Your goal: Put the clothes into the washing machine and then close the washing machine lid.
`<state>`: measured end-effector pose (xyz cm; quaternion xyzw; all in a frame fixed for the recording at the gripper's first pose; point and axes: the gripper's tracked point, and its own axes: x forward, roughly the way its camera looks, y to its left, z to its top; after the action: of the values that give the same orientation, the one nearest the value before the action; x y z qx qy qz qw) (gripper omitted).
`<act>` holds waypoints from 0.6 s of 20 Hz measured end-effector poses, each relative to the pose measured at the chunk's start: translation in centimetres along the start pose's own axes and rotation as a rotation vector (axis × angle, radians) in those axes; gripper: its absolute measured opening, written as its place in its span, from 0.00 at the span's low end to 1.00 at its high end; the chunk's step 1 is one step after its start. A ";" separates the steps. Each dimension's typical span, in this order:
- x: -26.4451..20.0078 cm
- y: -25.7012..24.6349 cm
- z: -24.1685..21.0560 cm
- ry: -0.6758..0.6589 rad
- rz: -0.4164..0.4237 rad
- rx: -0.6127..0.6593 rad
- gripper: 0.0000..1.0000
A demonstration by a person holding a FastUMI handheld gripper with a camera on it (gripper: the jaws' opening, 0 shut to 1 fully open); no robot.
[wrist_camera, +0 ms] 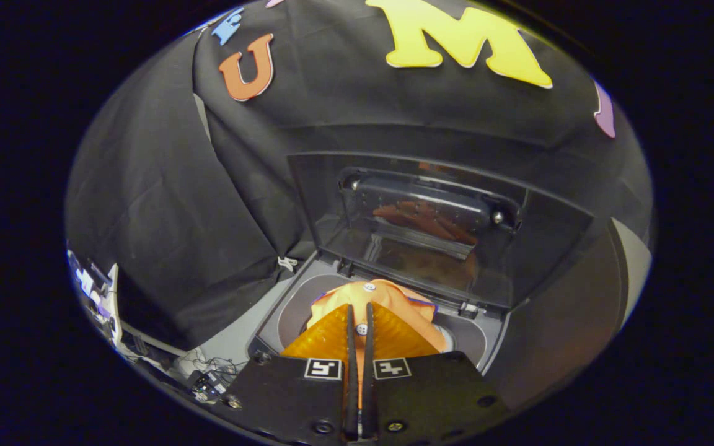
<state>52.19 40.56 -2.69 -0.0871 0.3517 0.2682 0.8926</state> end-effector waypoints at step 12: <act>7.2 -2.0 -5.0 0.064 -0.093 0.087 0.06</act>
<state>54.74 40.21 -11.28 -0.0732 0.3868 0.2082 0.8954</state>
